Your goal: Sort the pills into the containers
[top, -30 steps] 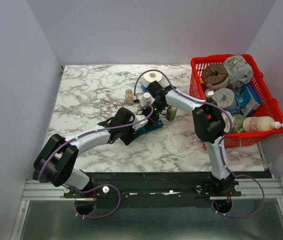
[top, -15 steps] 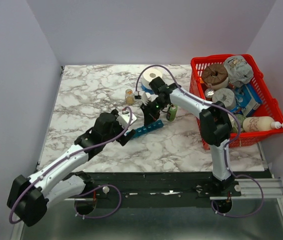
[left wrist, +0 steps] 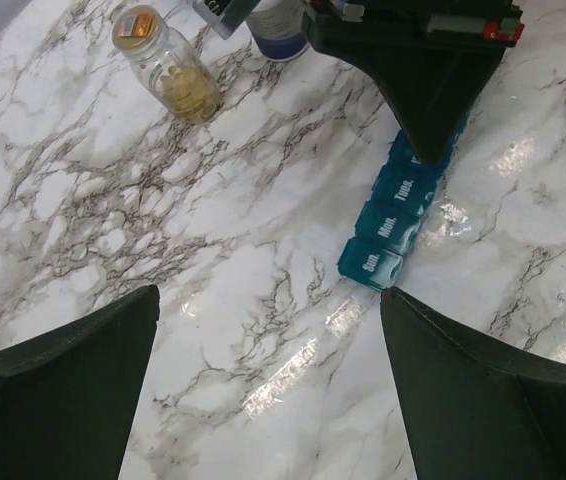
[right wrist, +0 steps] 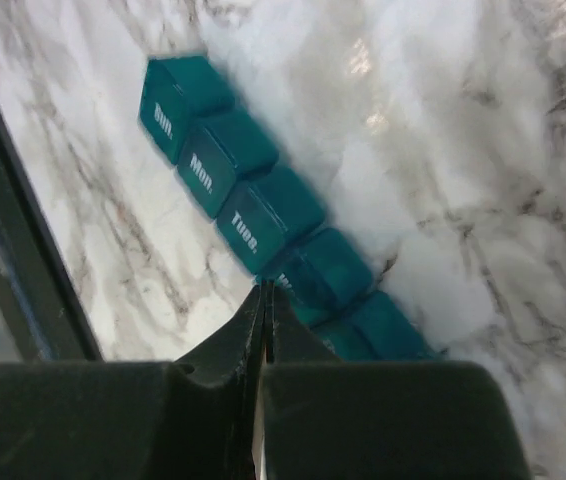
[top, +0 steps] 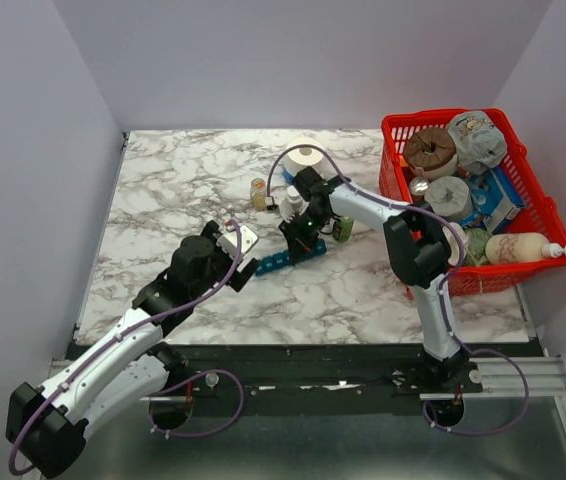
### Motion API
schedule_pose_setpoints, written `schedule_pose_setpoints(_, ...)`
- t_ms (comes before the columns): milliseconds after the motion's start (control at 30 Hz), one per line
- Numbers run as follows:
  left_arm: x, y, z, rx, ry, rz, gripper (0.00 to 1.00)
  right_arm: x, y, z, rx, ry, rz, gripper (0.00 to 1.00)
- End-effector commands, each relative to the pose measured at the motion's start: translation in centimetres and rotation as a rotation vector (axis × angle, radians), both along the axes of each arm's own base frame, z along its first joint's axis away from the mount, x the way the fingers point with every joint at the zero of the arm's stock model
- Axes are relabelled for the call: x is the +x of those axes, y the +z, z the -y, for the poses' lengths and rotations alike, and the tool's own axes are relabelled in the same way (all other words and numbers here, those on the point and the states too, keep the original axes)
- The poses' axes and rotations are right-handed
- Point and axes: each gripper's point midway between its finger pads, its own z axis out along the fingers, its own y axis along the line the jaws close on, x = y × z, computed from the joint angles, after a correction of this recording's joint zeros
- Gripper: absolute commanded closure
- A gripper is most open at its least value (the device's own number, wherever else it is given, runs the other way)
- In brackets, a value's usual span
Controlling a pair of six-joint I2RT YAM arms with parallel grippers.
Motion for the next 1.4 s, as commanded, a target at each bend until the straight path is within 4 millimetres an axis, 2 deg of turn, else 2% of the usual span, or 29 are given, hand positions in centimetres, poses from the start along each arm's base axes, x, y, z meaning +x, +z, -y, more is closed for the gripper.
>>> schedule_pose_setpoints(0, -0.1, -0.5, -0.8, -0.001, 0.041, -0.006, 0.01, 0.3, -3.7, 1.0, -0.121, -0.025, -0.013, 0.92)
schedule_pose_setpoints(67, -0.1, -0.5, -0.9, 0.001, 0.042, -0.005, 0.01, 0.3, -3.5, 1.0, -0.112, -0.021, -0.014, 0.92)
schedule_pose_setpoints(167, -0.2, -0.4, -0.9, -0.004, 0.040, 0.000, 0.01, 0.4, -1.4, 0.3, -0.055, -0.007, 0.008, 0.92)
schedule_pose_setpoints(333, -0.2, -0.1, -0.8, -0.013, 0.035, 0.007, 0.01, 0.0, 4.1, -0.9, 0.082, 0.036, 0.058, 0.91)
schedule_pose_setpoints(533, -0.2, 0.0, -0.5, -0.024, 0.024, 0.006, 0.01, -0.2, 8.0, -0.9, 0.156, 0.088, 0.160, 0.89)
schedule_pose_setpoints(567, -0.2, 0.2, -0.4, -0.040, 0.028, 0.004, 0.01, -0.3, 9.2, -0.9, 0.175, 0.098, 0.191, 0.89)
schedule_pose_setpoints(633, -0.1, 0.8, -0.2, -0.082, 0.041, 0.005, 0.01, -0.2, 10.4, -0.8, 0.196, 0.110, 0.233, 0.87)
schedule_pose_setpoints(667, 0.1, 1.7, -0.2, -0.114, 0.054, 0.015, 0.01, -0.1, 11.3, -0.8, 0.210, 0.123, 0.273, 0.87)
schedule_pose_setpoints(733, 0.7, 3.3, -0.5, -0.230, 0.121, 0.003, 0.01, 0.6, 14.4, -0.4, 0.237, 0.109, 0.409, 0.82)
schedule_pose_setpoints(767, 0.8, 5.3, -0.5, -0.307, 0.142, 0.015, 0.01, 1.1, 15.4, 0.0, 0.237, 0.090, 0.467, 0.76)
schedule_pose_setpoints(800, 0.9, 6.6, -0.6, -0.397, 0.175, -0.001, 0.01, 1.7, 15.3, 1.1, 0.191, 0.052, 0.531, 0.67)
schedule_pose_setpoints(833, 1.1, 8.0, -0.9, -0.460, 0.198, 0.001, 0.01, 2.4, 19.6, 1.7, 0.250, 0.012, 0.690, 0.45)
schedule_pose_setpoints(867, 1.4, 10.7, -1.7, -0.524, 0.231, 0.036, 0.01, 3.0, 21.1, 2.4, 0.255, -0.036, 0.763, 0.28)
schedule_pose_setpoints(900, 1.4, 11.8, -2.1, -0.557, 0.251, 0.037, 0.01, 3.5, 23.2, 3.5, 0.260, -0.096, 0.851, 0.11)
schedule_pose_setpoints(933, 1.4, 13.2, -2.3, -0.604, 0.268, 0.036, 0.01, 3.7, 26.7, 5.2, 0.331, -0.161, 0.960, 0.01)
schedule_pose_setpoints(967, 1.5, 16.0, -2.7, -0.639, 0.274, 0.076, 0.01, 3.5, 29.0, 6.0, 0.391, -0.246, 0.975, 0.00)
schedule_pose_setpoints(1000, 1.3, 16.8, -2.6, -0.652, 0.267, 0.064, 0.01, 4.1, 30.6, 7.3, 0.408, -0.349, 0.999, 0.00)
schedule_pose_setpoints(1033, 1.2, 17.9, -2.8, -0.662, 0.270, 0.075, 0.01, 4.6, 33.5, 8.8, 0.439, -0.434, 1.007, 0.00)
schedule_pose_setpoints(1067, 1.1, 19.8, -2.9, -0.676, 0.264, 0.101, 0.01, 4.4, 35.1, 9.5, 0.470, -0.537, 0.944, 0.00)
schedule_pose_setpoints(1100, 1.0, 20.3, -3.0, -0.667, 0.264, 0.101, 0.01, 5.2, 36.1, 10.9, 0.450, -0.660, 0.947, 0.00)
schedule_pose_setpoints(1133, 1.1, 20.8, -3.5, -0.659, 0.288, 0.116, 0.01, 4.9, 37.0, 11.6, 0.461, -0.715, 0.938, 0.00)
schedule_pose_setpoints(1167, 1.0, 21.9, -3.9, -0.646, 0.289, 0.142, 0.01, 3.9, 38.9, 12.1, 0.500, -0.746, 0.945, 0.00)
schedule_pose_setpoints(1233, 0.7, 22.0, -4.4, -0.615, 0.306, 0.145, 0.01, 3.1, 40.5, 13.5, 0.498, -0.801, 0.958, 0.00)
schedule_pose_setpoints(1267, 0.3, 22.8, -4.7, -0.609, 0.303, 0.168, 0.01, 2.7, 41.9, 14.1, 0.512, -0.823, 0.983, 0.00)
schedule_pose_setpoints(1300, 0.1, 22.6, -5.0, -0.595, 0.311, 0.163, 0.01, 2.3, 43.1, 15.4, 0.509, -0.873, 1.022, 0.00)
schedule_pose_setpoints(1367, -0.6, 23.4, -5.4, -0.593, 0.307, 0.186, 0.01, 1.8, 44.2, 16.9, 0.488, -0.904, 1.081, 0.00)
